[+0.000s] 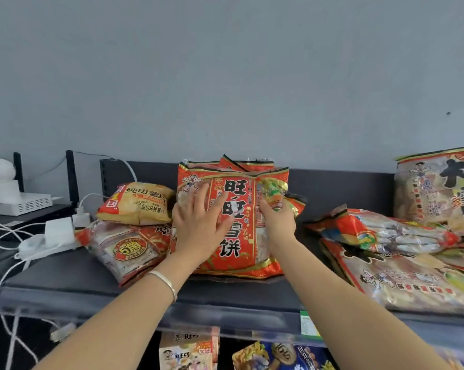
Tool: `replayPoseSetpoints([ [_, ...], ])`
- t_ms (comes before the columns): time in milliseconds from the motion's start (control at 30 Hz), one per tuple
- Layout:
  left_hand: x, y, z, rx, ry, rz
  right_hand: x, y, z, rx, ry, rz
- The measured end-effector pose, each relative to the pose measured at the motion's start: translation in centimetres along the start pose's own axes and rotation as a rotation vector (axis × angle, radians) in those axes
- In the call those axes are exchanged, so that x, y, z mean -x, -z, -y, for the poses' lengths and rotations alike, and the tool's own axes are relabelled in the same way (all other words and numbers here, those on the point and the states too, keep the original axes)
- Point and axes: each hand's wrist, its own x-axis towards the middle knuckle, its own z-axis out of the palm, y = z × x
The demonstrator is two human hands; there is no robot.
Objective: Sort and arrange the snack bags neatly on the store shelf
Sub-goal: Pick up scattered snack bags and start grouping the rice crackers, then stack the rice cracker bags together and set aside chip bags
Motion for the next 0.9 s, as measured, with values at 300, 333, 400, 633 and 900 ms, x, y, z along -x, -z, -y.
replayPoseSetpoints([
  [300, 1.8, -2.9, 2.6, -0.061, -0.223, 0.081, 0.9, -0.2, -3.7, 0.201, 0.049, -0.211],
  [333, 1.8, -3.0, 2.7, -0.06, -0.253, 0.112, 0.7, -0.1, -3.4, 0.218, 0.069, -0.222],
  [400, 1.6, -3.5, 2.4, -0.078, -0.28, 0.176, 0.0, 0.2, -2.7, 0.264, 0.11, -0.22],
  [633, 0.8, -4.3, 1.7, -0.093, -0.251, 0.219, -1.1, 1.1, -2.2, 0.335, 0.098, -0.175],
  [900, 2.2, -1.0, 3.0, -0.148, -0.321, 0.177, 2.2, -0.3, -0.5, 1.041, 1.06, -0.242],
])
